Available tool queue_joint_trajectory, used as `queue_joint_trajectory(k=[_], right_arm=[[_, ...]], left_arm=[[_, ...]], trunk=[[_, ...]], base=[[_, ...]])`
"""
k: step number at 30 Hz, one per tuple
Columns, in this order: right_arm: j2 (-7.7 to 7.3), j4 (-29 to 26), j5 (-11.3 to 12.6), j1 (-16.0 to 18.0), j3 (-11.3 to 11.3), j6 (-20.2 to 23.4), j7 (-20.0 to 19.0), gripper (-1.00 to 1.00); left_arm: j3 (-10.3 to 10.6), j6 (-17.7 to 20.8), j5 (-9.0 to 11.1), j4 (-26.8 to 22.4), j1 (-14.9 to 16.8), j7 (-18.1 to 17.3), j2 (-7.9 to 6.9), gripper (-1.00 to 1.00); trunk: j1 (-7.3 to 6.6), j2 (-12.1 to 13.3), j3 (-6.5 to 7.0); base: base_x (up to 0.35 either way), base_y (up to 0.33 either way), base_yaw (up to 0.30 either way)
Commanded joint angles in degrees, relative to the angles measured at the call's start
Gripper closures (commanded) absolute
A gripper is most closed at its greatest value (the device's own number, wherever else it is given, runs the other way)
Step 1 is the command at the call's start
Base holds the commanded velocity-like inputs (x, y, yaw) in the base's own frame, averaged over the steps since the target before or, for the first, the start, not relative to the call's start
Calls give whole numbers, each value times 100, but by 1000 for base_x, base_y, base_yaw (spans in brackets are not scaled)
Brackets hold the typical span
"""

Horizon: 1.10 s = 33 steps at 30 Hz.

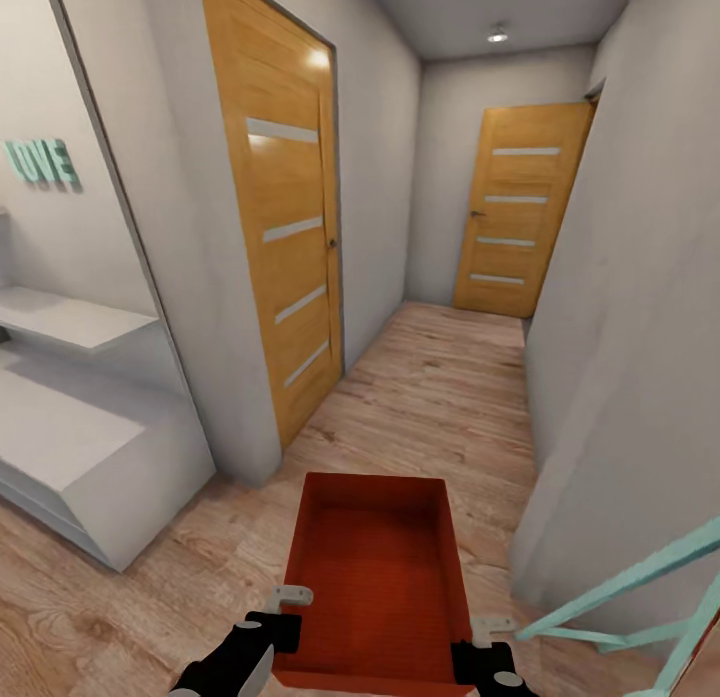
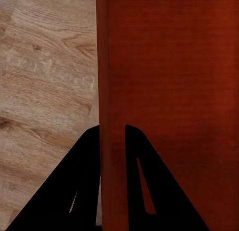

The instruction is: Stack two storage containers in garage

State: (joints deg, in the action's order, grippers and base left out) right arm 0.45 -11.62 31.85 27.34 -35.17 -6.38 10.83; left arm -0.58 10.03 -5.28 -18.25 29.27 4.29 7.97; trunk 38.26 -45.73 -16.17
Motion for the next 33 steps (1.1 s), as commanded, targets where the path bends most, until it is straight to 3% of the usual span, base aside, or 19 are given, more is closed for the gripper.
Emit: queue_joint_trajectory(k=[1, 33], right_arm=[[-27, 2, 14, 8, 28, -38, 81, 100], [-29, 2, 14, 8, 28, -38, 83, 100]], left_arm=[[102, 34, 36, 6, 0, 46, -1, 100], [102, 34, 36, 6, 0, 46, 3, 100]], trunk=[[4, -5, -7], [4, -5, -7]], base=[[323, 0, 0], [323, 0, 0]])
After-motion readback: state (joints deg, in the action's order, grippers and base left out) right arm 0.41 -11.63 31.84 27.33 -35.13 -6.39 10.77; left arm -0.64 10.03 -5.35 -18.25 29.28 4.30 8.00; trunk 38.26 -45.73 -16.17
